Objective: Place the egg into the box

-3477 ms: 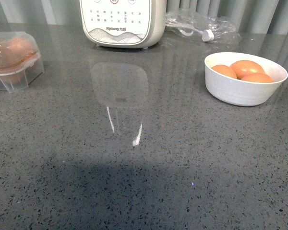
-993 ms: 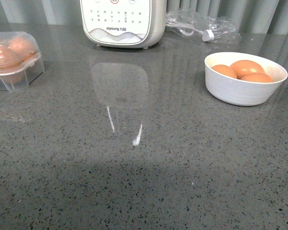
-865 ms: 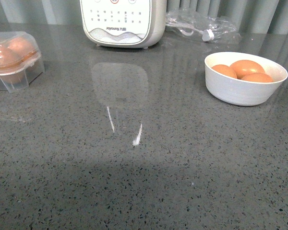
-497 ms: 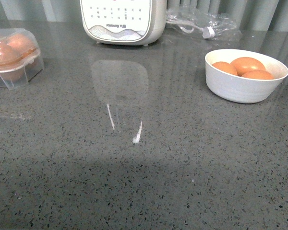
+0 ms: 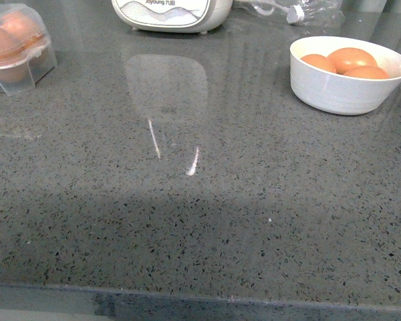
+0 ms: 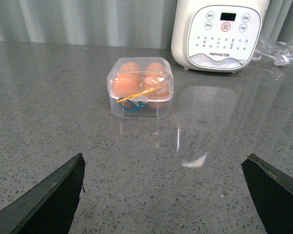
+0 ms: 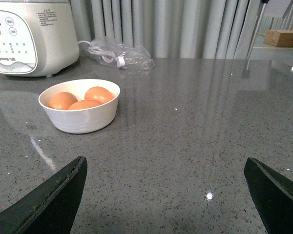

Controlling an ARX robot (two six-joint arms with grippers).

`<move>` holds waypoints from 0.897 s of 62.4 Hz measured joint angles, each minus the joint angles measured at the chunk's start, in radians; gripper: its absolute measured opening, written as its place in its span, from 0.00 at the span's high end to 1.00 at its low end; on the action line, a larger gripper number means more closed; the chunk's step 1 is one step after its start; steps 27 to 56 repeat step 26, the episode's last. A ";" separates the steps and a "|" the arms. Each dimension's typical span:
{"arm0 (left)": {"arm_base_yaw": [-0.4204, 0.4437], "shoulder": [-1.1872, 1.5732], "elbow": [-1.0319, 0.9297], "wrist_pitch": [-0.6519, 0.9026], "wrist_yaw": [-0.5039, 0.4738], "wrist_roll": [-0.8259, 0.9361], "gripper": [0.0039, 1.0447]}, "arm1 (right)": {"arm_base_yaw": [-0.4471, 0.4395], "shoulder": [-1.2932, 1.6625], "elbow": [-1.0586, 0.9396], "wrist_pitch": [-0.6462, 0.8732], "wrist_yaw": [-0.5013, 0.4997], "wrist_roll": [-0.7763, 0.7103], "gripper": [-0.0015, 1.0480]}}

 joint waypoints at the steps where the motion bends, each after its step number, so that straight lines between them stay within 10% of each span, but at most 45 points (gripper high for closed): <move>1: 0.000 0.000 0.000 0.000 0.000 0.000 0.06 | 0.000 0.000 0.000 0.000 0.000 0.000 0.07; 56: 0.000 0.000 0.000 0.000 0.000 0.000 0.06 | 0.000 0.000 0.000 0.000 0.000 0.000 0.07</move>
